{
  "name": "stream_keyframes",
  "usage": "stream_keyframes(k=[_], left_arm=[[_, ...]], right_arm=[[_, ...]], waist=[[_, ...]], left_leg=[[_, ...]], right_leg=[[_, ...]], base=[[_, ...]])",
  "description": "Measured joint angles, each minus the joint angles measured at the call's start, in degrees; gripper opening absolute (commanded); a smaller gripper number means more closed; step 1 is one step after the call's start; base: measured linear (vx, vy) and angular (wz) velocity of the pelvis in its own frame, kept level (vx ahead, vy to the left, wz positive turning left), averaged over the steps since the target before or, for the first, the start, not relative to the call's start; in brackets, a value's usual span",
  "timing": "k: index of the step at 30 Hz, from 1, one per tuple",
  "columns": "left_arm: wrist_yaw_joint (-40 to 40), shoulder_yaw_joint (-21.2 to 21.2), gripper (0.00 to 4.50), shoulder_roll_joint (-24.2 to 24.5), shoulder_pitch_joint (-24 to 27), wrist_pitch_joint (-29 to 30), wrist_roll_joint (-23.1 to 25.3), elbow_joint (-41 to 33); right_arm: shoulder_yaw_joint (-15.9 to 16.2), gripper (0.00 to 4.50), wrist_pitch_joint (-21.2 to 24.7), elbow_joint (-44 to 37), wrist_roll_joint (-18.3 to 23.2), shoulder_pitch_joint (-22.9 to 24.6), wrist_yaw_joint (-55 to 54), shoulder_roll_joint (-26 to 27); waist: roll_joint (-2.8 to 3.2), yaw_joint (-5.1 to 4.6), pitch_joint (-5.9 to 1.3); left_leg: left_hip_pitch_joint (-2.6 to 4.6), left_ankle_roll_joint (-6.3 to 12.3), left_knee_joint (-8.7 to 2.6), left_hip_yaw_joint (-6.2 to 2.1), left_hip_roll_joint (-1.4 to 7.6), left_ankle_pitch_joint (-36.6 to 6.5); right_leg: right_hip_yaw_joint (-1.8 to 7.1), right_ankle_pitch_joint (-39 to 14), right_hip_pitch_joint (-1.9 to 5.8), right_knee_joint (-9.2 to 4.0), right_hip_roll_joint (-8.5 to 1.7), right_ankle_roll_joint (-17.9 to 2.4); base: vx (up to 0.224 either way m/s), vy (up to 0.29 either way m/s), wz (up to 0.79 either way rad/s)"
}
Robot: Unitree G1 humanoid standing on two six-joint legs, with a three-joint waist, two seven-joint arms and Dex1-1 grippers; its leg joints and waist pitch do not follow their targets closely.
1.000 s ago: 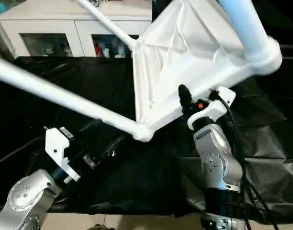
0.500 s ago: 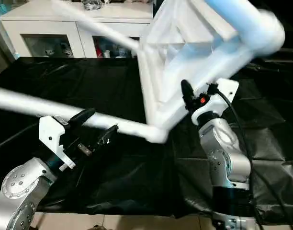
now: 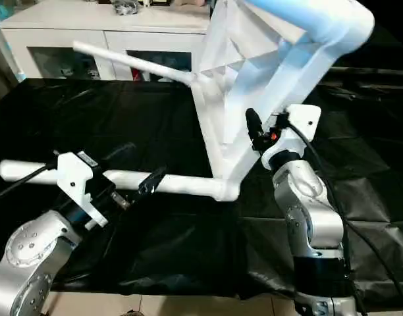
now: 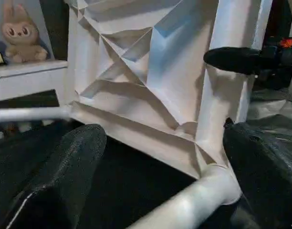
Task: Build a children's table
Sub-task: Flip table
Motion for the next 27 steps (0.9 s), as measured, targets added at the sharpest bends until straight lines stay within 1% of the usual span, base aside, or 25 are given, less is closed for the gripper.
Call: stream_keyframes(k=[3, 6, 10, 12, 14, 17, 20, 21, 23, 24, 25, 26, 27], left_arm=[[0.26, 0.0, 4.5, 0.0, -0.91, 0.0, 0.41, 0.01], [0.42, -0.05, 4.5, 0.09, -1.67, 0.01, 0.8, 0.0], [0.73, -0.35, 4.5, 1.48, -2.96, 0.01, 2.88, 0.23], [0.7, -0.57, 4.5, 2.39, -4.24, -0.02, 3.92, 0.28], [0.65, -1.11, 4.5, 2.68, -4.74, -0.03, 4.86, 0.3], [0.92, -2.48, 4.5, 3.91, -7.1, -0.13, 8.44, 1.06], [1.55, -3.31, 4.5, 5.33, -9.79, -1.4, 12.25, 1.22], [1.51, -4.44, 4.5, 6.91, -10.94, -2.83, 14.35, 1.94], [1.51, -4.8, 4.5, 7.41, -12.08, -4.18, 16.13, 2.97], [1.53, -4.93, 4.5, 7.76, -12.36, -5.09, 17.14, 3.47], [1.53, -5.1, 4.5, 8.22, -12.5, -5.76, 18.01, 3.51], [1.54, -5.19, 4.5, 8.62, -12.6, -6.49, 18.77, 3.51], [1.72, -5.26, 4.5, 9.08, -13.04, -7.54, 19.97, 3.52]], right_arm=[[1.37, 1.96, -0.06, -1.79, -2.25, 1.33, -1.15, -0.05], [2.47, 1.96, -0.02, -2.63, -3.78, 2.34, -2.62, -0.06], [4.21, 1.96, -0.14, -3.49, -7.36, 3.32, -3.15, -1.62], [4.94, 1.96, -0.19, -3.45, -9.18, 3.38, -3.69, -2.0], [5.09, 1.95, -0.39, -3.16, -9.98, 3.37, -4.07, -2.04], [5.21, 1.95, -2.53, 0.18, -10.96, 2.15, -4.32, -2.16], [5.77, 1.95, -4.55, 5.22, -11.38, -0.61, -4.0, -2.65], [6.15, 2.65, -6.09, 8.49, -11.83, -2.34, -3.73, -2.72], [6.77, 2.65, -7.4, 11.4, -13.42, -3.81, -3.55, -2.96], [7.02, 2.74, -7.53, 14.12, -14.33, -4.1, -3.73, -2.89], [7.12, 2.74, -7.49, 16.63, -14.96, -4.08, -3.76, -2.7], [7.21, 2.91, -7.43, 18.94, -15.33, -4.06, -3.87, -2.46], [7.34, 3.05, -7.45, 21.49, -15.81, -4.03, -3.98, -2.22]], waist=[[-0.27, 0.11, -0.17], [-0.33, 0.11, -0.22], [-0.6, 0.07, -0.39], [-0.63, 0.06, -0.42], [-0.58, 0.05, -0.41], [-0.49, -0.07, -0.35], [-0.35, -0.33, -0.33], [-0.33, -0.55, -0.32], [-0.3, -0.69, -0.28], [-0.4, -0.91, -0.25], [-0.45, -1.0, -0.13], [-0.36, -1.18, 0.07], [-0.22, -1.54, 0.38]], left_leg=[[0.02, 0.0, 0.0, -0.01, 0.0, 0.0], [0.21, 0.0, 0.01, -0.02, -0.02, -0.01], [0.27, 0.01, 0.01, -0.04, -0.05, -0.02], [0.35, 0.01, 0.01, -0.04, -0.06, -0.02], [0.43, 0.01, 0.01, -0.05, -0.07, -0.02], [0.69, 0.01, 0.01, -0.07, -0.08, -0.03], [0.85, 0.0, -0.01, -0.18, -0.1, -0.03], [0.88, 0.0, -0.01, -0.21, -0.11, -0.03], [0.87, -0.01, -0.01, -0.27, -0.13, -0.04], [0.88, -0.01, 0.01, -0.27, -0.13, -0.04], [0.86, -0.01, 0.03, -0.29, -0.14, -0.04], [0.82, -0.01, 0.03, -0.3, -0.17, -0.04], [0.74, -0.01, 0.03, -0.3, -0.26, -0.04]], right_leg=[[0.0, -0.01, 0.05, -0.02, 0.0, 0.02], [0.0, -0.03, 0.05, -0.17, 0.0, 0.07], [0.02, -0.03, 0.26, -0.27, 0.0, 0.15], [0.03, -0.03, 0.39, -0.29, 0.0, 0.19], [0.04, -0.04, 0.54, -0.34, 0.0, 0.22], [0.04, -0.06, 0.84, -0.47, 0.0, 0.26], [-0.01, -0.06, 0.98, -0.77, 0.0, 0.26], [-0.02, -0.06, 0.96, -0.83, 0.0, 0.26], [-0.05, -0.06, 0.97, -1.03, 0.0, 0.26], [-0.06, -0.06, 0.97, -1.05, -0.01, 0.26], [-0.06, -0.06, 0.94, -1.09, -0.02, 0.26], [-0.07, -0.06, 0.89, -1.16, -0.05, 0.26], [-0.06, -0.06, 0.76, -1.19, -0.13, 0.25]], base=[[0.0, 0.0, 0.0], [0.0, 0.0, 0.0], [0.0, 0.0, 0.0], [0.0, 0.0, 0.0], [0.0, 0.0, 0.0], [0.0, 0.0, 0.0], [0.0, 0.0, 0.0], [0.0, 0.0, 0.0], [0.0, 0.0, 0.0], [0.0, 0.0, 0.0], [0.0, 0.0, 0.0], [0.0, 0.0, 0.0], [0.0, 0.0, 0.0]])
